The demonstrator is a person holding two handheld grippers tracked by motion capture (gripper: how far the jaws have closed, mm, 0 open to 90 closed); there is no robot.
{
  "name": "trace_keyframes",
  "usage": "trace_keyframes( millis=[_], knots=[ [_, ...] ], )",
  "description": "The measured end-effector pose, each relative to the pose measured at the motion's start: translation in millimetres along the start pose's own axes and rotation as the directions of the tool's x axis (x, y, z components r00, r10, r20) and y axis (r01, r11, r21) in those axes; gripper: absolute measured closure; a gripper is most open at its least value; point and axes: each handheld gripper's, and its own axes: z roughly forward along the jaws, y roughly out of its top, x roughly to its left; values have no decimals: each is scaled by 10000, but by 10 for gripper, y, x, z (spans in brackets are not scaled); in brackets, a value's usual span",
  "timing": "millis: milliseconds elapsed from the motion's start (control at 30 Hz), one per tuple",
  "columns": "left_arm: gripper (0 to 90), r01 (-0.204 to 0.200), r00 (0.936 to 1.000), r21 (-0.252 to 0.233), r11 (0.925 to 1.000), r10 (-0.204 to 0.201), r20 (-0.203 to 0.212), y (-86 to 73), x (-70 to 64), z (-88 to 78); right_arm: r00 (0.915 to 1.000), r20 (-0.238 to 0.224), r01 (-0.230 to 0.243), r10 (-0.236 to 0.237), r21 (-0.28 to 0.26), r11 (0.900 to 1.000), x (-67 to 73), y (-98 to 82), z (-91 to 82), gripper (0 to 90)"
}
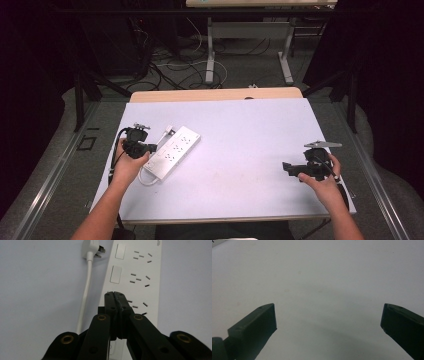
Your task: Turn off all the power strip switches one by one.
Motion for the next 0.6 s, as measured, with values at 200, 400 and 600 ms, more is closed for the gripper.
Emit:
trace_keyframes(
  millis=[200,400,600],
  knots=[
    [900,-91,9999,62,9999,91,96,87,-29,57,10000,3,6,-6,-3,10000,-7,-2,1,0],
    [900,-61,9999,158,9999,59,120,141,-40,138,10000,0,-17,17,2,10000,-15,-5,4,0],
    [900,19,9999,310,9995,-23,109,164,-48,215,10000,12,-67,67,21,10000,-18,-8,5,0]
  ],
)
